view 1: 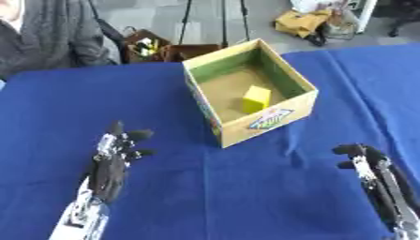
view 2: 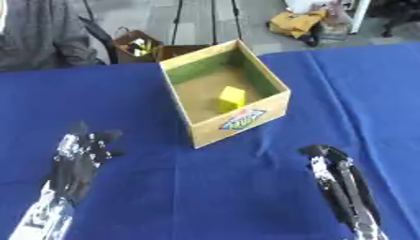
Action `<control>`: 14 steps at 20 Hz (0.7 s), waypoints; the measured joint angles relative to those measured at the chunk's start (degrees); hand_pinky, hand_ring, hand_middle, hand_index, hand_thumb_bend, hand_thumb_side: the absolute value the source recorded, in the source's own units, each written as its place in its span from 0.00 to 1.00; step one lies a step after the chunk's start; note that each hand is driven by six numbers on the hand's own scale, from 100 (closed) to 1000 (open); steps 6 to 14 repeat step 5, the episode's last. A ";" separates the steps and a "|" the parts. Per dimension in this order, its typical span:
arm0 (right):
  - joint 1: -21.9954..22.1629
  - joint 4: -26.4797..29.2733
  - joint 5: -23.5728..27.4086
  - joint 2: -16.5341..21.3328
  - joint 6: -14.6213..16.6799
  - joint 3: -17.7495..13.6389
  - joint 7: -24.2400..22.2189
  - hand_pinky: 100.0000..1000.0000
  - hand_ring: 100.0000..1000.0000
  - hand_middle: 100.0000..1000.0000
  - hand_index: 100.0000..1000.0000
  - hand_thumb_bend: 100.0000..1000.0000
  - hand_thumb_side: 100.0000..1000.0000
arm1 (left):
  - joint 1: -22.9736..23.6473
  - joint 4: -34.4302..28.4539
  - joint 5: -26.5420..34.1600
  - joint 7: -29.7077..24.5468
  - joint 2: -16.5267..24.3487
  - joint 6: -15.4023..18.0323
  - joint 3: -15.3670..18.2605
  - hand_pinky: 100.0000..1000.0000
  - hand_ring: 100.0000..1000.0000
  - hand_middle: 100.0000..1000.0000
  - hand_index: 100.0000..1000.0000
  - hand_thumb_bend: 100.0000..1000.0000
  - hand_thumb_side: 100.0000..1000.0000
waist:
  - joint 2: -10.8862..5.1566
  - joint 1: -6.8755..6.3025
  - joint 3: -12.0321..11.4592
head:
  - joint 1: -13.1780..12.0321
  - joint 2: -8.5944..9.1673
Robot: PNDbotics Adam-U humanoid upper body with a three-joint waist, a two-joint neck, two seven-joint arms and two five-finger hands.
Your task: Pick up objects on the table and place them in the box.
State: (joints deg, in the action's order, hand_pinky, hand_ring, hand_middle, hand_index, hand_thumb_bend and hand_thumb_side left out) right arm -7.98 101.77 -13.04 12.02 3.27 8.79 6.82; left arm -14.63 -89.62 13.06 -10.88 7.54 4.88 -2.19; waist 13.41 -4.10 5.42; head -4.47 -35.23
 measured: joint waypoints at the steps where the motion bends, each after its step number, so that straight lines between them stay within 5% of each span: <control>1: 0.03 0.28 0.94 0.00 -0.17 -0.04 -0.14 0.61 0.81 0.59 0.62 0.00 0.98 | 0.00 0.00 0.00 0.00 0.00 0.00 0.00 0.70 0.93 0.67 0.62 0.15 1.00 | 0.00 0.00 -0.01 | -0.03 -0.02; 14: 0.42 0.43 4.47 -0.17 -0.77 -0.48 -0.75 0.61 0.80 0.58 0.62 0.00 0.98 | 0.03 0.02 0.00 -0.01 -0.04 -0.01 0.00 0.70 0.93 0.67 0.62 0.15 1.00 | 0.00 -0.02 -0.07 | -0.77 -0.77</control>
